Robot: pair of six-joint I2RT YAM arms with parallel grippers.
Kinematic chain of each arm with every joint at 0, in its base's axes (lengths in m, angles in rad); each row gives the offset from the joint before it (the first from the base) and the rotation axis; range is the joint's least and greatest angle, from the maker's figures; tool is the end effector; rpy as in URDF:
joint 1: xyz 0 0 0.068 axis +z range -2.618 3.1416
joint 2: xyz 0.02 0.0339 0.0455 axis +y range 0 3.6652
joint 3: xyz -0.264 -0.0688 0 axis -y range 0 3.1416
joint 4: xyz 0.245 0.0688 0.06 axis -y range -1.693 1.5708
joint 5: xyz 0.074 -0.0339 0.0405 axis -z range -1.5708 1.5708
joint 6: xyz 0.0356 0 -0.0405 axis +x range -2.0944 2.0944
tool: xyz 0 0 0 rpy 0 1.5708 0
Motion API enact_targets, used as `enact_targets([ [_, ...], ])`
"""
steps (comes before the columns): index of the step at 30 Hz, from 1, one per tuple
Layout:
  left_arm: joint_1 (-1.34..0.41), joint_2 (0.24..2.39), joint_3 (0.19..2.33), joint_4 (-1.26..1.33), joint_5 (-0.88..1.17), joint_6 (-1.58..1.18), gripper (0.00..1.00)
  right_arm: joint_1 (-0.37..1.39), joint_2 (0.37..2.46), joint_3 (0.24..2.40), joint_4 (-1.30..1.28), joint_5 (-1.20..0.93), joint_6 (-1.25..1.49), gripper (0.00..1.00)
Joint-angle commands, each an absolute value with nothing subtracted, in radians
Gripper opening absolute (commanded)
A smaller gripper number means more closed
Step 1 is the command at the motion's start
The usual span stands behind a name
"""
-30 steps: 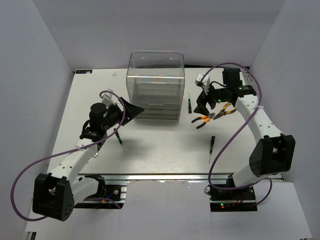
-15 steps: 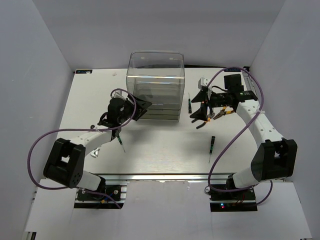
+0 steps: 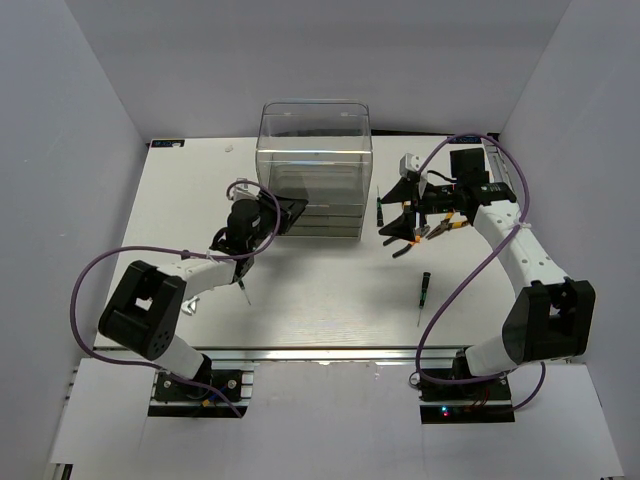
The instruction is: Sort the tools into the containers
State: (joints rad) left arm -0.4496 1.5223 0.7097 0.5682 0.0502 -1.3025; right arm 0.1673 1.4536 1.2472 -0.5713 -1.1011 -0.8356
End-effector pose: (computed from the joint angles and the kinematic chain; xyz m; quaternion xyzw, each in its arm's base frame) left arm 0.2924 -0.1431 0.2140 -0.3118 0.7236 -0.4855 0.3788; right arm 0.2959 0.0822 0.3210 -0.5551 0.5922 0.3479 0.4692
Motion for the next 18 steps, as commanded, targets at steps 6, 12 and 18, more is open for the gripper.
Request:
enact_targets([
  [6, -0.46, 1.529, 0.715, 0.635, 0.014, -1.348, 0.35, 0.163, 1.401, 1.236, -0.535, -1.16, -0.815, 0.89],
  [12, -0.46, 1.542, 0.704, 0.68, 0.021, -1.358, 0.13, 0.164, 1.393, 1.247, -0.54, -1.181, -0.816, 0.89],
  [18, -0.46, 1.448, 0.657, 0.692, 0.06, -1.324, 0.04, 0.189, 1.387, 1.278, -0.6, -1.227, -0.899, 0.89],
])
